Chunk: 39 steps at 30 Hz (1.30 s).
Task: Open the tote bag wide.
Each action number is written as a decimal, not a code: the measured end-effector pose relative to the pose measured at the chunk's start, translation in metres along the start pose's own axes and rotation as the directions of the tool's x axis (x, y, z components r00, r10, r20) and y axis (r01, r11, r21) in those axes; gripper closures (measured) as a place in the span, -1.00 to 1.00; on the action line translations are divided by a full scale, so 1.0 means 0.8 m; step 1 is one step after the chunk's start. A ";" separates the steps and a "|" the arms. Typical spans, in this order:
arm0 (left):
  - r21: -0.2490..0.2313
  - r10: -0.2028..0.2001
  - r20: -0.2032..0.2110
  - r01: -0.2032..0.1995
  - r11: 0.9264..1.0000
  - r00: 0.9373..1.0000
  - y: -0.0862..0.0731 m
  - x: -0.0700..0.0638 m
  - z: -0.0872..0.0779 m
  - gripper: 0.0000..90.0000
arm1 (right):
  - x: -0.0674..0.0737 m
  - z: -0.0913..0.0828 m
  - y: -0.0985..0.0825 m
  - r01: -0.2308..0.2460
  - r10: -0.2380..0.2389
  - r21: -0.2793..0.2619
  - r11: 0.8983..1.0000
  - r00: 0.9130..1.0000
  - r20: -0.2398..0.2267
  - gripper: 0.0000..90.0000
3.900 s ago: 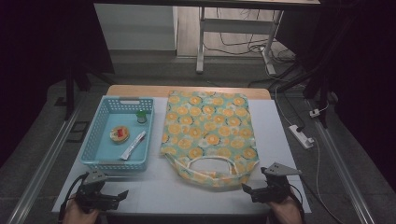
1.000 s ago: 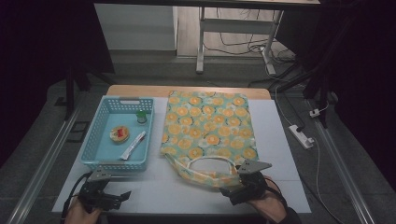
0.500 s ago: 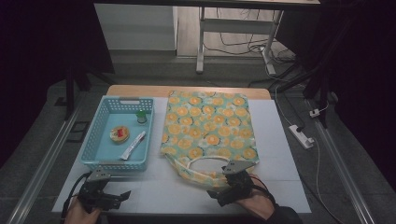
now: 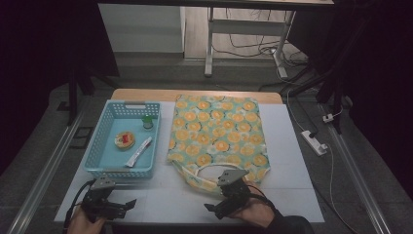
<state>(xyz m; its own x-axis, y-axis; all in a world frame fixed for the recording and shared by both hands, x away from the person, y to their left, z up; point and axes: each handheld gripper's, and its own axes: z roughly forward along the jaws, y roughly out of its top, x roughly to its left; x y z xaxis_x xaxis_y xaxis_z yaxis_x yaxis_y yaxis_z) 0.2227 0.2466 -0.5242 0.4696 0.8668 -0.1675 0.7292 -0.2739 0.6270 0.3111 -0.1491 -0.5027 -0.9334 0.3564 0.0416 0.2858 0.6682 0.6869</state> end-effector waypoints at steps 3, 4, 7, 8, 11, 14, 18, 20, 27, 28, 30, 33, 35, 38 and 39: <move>0.000 0.000 0.000 0.000 1.000 1.000 0.000 0.000 0.000 -1.00 | 0.000 0.007 -0.001 0.003 -0.002 0.017 1.000 1.000 -0.013 -0.86; 0.001 0.001 0.000 -0.001 1.000 1.000 0.000 0.000 0.000 -1.00 | -0.001 0.010 -0.003 0.003 -0.002 0.028 1.000 1.000 -0.019 -0.75; 0.003 0.002 -0.001 -0.002 1.000 1.000 0.000 0.000 0.000 -1.00 | -0.002 0.014 -0.005 0.007 -0.006 0.042 0.999 1.000 -0.017 -0.54; 0.004 0.002 -0.001 -0.002 1.000 1.000 0.000 0.000 0.000 -1.00 | -0.002 0.014 -0.005 0.007 -0.006 0.042 0.999 1.000 -0.017 -0.54; 0.005 0.003 -0.002 -0.003 1.000 1.000 0.000 -0.001 0.000 -1.00 | -0.002 0.016 -0.008 0.026 -0.026 0.070 0.997 1.000 0.005 -0.14; 0.005 0.004 -0.003 -0.004 1.000 1.000 0.000 -0.001 0.000 -1.00 | -0.004 0.018 -0.010 0.037 -0.039 0.105 0.994 0.999 0.015 0.23; 0.004 0.004 -0.003 -0.004 1.000 1.000 0.000 -0.001 0.000 -0.99 | -0.007 0.016 -0.010 0.044 -0.048 0.113 0.993 0.998 0.033 0.59; 0.005 0.003 -0.003 -0.003 1.000 1.000 0.000 -0.001 0.000 -0.99 | -0.010 0.014 -0.011 0.049 -0.054 0.116 0.992 0.998 0.038 0.89; 0.006 -0.001 -0.003 0.001 1.000 1.000 0.001 0.000 0.001 -0.99 | -0.022 0.001 -0.004 -0.019 0.021 0.097 0.995 1.000 -0.018 1.00; 0.006 -0.001 -0.003 0.001 1.000 1.000 0.001 0.000 0.001 -0.99 | -0.022 0.001 -0.004 -0.019 0.021 0.097 0.995 1.000 -0.018 1.00; 0.005 -0.002 -0.003 0.002 1.000 1.000 0.001 0.000 0.001 -0.99 | -0.030 -0.007 0.002 -0.037 0.040 0.079 0.996 0.999 -0.031 0.99; 0.006 -0.004 -0.002 0.004 1.000 1.000 0.001 0.001 0.001 -0.99 | -0.039 -0.015 0.011 -0.043 0.046 0.060 0.997 0.998 -0.042 0.99; 0.006 -0.005 -0.002 0.005 1.000 1.000 0.001 0.001 0.001 -0.99 | -0.045 -0.019 0.016 -0.042 0.044 0.057 0.997 0.998 -0.036 0.99; 0.006 -0.007 -0.002 0.007 1.000 1.000 0.001 0.001 0.001 -0.99 | -0.051 -0.020 0.021 -0.047 0.048 0.052 0.998 0.998 -0.034 0.99; 0.005 -0.007 -0.002 0.007 1.000 1.000 0.001 0.001 0.001 -0.99 | -0.055 -0.021 0.023 -0.051 0.052 0.048 0.998 0.998 -0.030 0.99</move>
<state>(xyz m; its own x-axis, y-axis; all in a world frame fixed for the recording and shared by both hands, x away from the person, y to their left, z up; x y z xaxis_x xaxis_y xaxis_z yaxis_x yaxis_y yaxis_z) 0.2239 0.2468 -0.5246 0.4636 0.8695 -0.1705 0.7351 -0.2700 0.6218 0.3535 -0.1631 -0.4796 -0.9235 0.3706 0.0993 0.3427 0.6800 0.6482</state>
